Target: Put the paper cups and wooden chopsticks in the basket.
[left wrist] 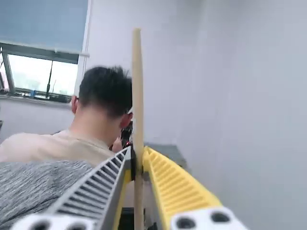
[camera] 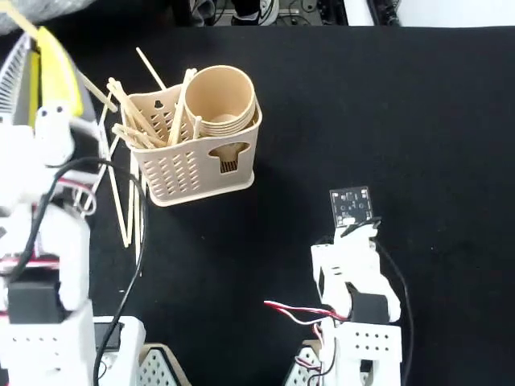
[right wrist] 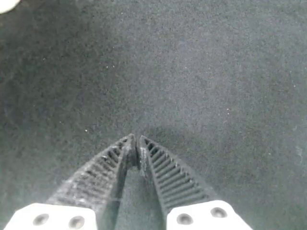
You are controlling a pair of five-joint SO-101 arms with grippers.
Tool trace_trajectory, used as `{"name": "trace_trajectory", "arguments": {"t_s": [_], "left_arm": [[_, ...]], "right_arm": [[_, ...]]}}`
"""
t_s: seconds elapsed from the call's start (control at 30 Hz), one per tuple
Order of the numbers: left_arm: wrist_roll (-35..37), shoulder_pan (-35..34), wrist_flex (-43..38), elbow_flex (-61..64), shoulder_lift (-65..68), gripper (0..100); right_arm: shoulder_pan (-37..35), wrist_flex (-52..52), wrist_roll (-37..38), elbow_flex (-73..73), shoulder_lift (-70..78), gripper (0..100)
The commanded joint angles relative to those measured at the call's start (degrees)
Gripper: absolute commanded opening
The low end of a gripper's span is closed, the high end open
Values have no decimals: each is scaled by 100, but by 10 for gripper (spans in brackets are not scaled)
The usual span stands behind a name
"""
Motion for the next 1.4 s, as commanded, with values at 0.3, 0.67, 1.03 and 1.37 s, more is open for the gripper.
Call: {"name": "trace_trajectory", "arguments": {"t_s": [0.3, 0.67, 1.03, 1.37], "left_arm": [[835, 312, -70, 1033, 1284, 30], [316, 48, 3437, -936, 1574, 274], [-510, -2220, 6637, -4312, 4035, 274], [-1380, -2097, 6681, -6062, 8387, 274]], "right_arm": [[-53, 18, 26, -13, -57, 12], [-53, 18, 26, -13, -57, 12], [-53, 18, 26, -13, -57, 12], [-53, 18, 26, -13, -57, 12]]}}
